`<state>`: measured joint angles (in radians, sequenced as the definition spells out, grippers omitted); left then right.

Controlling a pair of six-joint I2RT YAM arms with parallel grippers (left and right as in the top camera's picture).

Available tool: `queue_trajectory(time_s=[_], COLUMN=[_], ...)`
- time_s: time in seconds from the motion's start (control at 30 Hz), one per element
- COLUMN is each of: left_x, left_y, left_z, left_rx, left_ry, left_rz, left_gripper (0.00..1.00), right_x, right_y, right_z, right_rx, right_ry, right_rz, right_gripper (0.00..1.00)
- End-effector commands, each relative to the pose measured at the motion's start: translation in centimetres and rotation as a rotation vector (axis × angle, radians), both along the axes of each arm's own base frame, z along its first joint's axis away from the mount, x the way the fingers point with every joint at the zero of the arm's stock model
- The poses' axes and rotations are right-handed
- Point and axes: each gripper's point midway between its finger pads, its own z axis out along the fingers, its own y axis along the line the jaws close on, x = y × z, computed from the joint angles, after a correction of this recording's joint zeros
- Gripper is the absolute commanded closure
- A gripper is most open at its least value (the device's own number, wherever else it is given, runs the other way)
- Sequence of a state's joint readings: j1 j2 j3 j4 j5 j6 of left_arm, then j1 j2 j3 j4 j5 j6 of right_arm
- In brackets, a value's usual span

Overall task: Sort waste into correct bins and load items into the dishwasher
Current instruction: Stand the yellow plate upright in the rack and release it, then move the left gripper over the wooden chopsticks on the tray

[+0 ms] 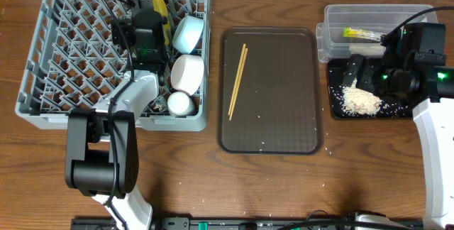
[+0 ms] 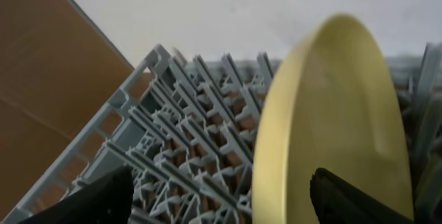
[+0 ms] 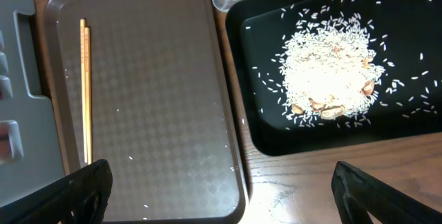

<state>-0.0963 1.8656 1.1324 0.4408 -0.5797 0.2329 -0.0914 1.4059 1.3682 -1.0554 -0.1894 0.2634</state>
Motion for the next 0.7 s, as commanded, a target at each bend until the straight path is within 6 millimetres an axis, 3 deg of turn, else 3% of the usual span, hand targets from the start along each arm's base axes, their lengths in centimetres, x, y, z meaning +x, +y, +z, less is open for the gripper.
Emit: queue_trajectory(time_s=[0.0, 0.2, 0.4, 0.47, 0.67], left_x=[-0.9, -3.6, -6.9, -8.5, -10.5], left_y=[-0.7, -3.5, -10.8, -15.0, -20.8], left_z=[4.7, 8.8, 11.5, 11.2, 8.1], left_rx=[-0.062, -0.352, -0.441, -0.461, -0.625], left_ry=[-0.097, -0.197, -0.083, 0.044, 0.312], left_rz=[0.015, -0.036, -0.241, -0.293, -0.369], left_gripper=[0.15, 0.13, 0.11, 0.09, 0.08], right_x=[0.2, 0.2, 0.2, 0.2, 0.2], right_y=[-0.3, -0.3, -0.3, -0.3, -0.3], right_z=[0.2, 0.2, 0.2, 0.2, 0.2], right_rx=[0.002, 0.002, 0.002, 0.002, 0.003], right_ry=[-0.003, -0.003, -0.003, -0.003, -0.003], right_rz=[-0.016, -0.016, -0.016, -0.016, -0.015], right_gripper=[0.01, 0.01, 0.01, 0.01, 0.01])
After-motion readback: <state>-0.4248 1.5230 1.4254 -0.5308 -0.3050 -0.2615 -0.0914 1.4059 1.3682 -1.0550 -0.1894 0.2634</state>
